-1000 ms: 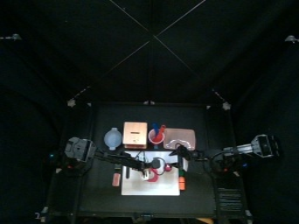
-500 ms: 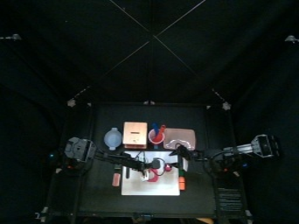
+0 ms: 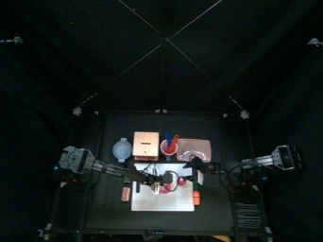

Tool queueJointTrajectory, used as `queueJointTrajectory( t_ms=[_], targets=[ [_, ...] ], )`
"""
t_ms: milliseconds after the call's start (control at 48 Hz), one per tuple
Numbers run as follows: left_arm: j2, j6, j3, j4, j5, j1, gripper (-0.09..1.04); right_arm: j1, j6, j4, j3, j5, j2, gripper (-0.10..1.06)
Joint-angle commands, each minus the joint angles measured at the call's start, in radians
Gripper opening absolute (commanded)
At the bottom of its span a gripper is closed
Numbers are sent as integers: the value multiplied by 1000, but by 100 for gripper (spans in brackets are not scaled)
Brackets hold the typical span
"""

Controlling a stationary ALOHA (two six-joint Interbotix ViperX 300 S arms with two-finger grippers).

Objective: Get the cutter from the drawer then cut the dough then place the extra dough in the bowl
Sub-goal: Place the extra dough in the bowl

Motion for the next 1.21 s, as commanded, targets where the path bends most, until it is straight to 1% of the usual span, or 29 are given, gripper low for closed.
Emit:
queueJointTrajectory(
  t_ms=[21, 125, 271, 479, 625, 792, 917, 1208],
  targets=[
    [-75, -3, -5, 28, 20, 3, 59, -3, 0, 2, -8, -3, -8, 93],
    [-126, -3, 2, 43, 34, 3, 59, -3, 0, 2, -8, -3, -8, 93],
    [-207, -11, 34, 80, 89, 6, 59, -5, 0, 2, -8, -2, -8, 93],
    [-333, -69, 112, 153, 178, 32, 59, -5, 0, 2, -5, -2, -8, 93],
    [-439, -110, 170, 213, 189, 69, 59, -8, 0, 2, -5, -2, -8, 93],
    [-583, -160, 259, 253, 186, 127, 59, -11, 0, 2, -5, -2, -8, 93],
    [-695, -178, 331, 265, 184, 192, 59, -17, 0, 2, -5, -2, -6, 93],
    [-927, -178, 486, 242, 153, 360, 59, -23, 0, 2, -5, -2, -2, 93]
  ],
)
